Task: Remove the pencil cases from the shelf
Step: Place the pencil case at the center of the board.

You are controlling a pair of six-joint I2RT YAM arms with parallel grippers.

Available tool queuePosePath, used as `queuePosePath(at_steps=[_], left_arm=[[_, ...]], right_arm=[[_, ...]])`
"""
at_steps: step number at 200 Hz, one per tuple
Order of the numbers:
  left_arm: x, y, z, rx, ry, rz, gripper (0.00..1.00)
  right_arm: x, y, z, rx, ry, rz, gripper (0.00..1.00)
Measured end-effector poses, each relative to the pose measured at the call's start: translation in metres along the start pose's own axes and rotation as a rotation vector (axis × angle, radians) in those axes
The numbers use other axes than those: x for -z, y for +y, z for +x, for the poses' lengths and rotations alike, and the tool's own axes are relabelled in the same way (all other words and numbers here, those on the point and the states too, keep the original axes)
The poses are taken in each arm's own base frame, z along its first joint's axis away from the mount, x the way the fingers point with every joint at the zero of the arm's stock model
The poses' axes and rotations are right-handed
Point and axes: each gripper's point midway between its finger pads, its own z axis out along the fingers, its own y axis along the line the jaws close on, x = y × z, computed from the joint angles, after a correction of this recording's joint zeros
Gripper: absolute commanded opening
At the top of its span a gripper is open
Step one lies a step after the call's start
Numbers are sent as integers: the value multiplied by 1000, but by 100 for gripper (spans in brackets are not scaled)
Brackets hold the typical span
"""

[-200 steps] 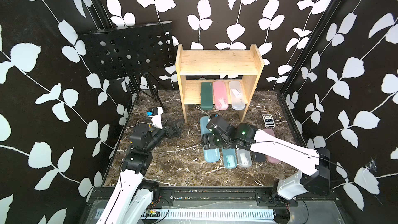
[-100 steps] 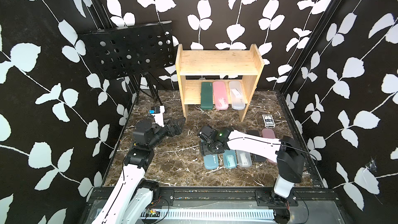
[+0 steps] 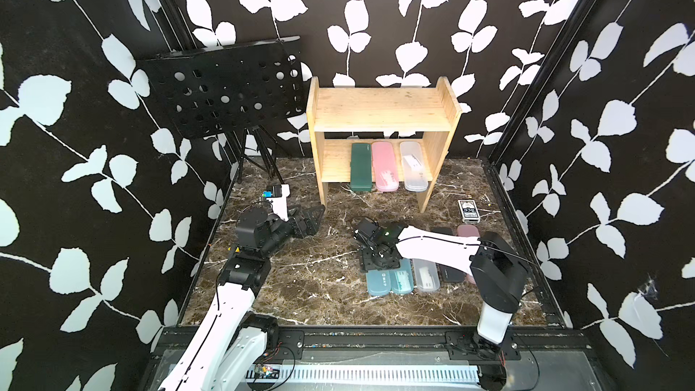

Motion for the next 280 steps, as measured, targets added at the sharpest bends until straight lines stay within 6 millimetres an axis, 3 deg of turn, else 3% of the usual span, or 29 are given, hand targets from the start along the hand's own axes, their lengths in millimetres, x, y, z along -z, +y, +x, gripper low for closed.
queuePosePath(at_steps=[45,98,183,204,237,257,280], left_arm=[[-1,1,1,1,3,-2,99],[-1,1,1,0,3,-2,99],[-7,5,7,50,31,-6,99],[-18,7,13,144,68,17,99],[-42,8,23,331,134,56,99],[-57,-3,21,416,178,93,99],[-77,-19,13,502,204,166,99]], right_arm=[[-7,1,0,2,2,3,79],[-15,-1,1,8,12,17,87],[-12,-1,-5,30,-21,23,95],[14,1,-17,48,-101,-1,99],[98,-1,-47,28,-308,-117,99],[139,-22,-64,-31,-405,-158,99],[165,-49,-77,-99,-467,-165,99]])
